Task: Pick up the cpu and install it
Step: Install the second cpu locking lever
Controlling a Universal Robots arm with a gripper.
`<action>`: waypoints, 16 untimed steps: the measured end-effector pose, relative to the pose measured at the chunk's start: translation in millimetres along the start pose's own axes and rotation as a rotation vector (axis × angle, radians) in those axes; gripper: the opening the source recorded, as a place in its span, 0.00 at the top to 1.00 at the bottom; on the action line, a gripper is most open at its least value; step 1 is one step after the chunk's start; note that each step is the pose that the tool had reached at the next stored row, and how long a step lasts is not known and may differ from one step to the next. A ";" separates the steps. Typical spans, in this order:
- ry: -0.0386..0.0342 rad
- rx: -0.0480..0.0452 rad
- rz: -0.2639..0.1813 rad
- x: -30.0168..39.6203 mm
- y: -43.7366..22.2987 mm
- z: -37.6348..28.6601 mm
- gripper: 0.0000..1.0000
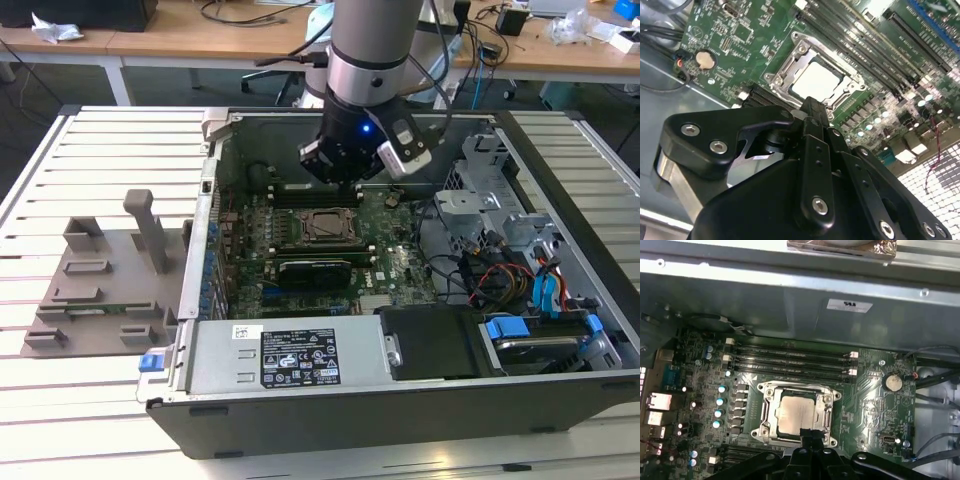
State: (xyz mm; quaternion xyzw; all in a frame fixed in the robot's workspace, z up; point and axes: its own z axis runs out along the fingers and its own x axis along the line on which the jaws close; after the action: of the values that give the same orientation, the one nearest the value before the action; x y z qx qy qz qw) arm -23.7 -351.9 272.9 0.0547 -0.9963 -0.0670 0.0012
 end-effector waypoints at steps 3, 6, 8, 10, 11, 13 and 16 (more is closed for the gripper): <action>0.0000 -0.0001 0.000 2.4 -6.3 3.5 0.89; -0.0001 -0.0001 0.000 6.6 -14.4 9.2 0.89; 0.0000 -0.0001 0.000 8.6 -17.9 13.5 0.89; 0.0001 0.0000 0.000 10.1 -21.0 17.7 0.89; 0.0001 0.0000 0.000 10.9 -22.6 19.5 0.89; -0.0001 -0.0001 0.000 12.9 -26.8 23.5 0.89; -0.0001 -0.0002 0.000 16.3 -32.7 29.1 0.89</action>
State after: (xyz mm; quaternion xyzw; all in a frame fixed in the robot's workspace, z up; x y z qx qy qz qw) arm -36.7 -382.0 239.6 0.0548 -0.9962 -0.0671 0.0012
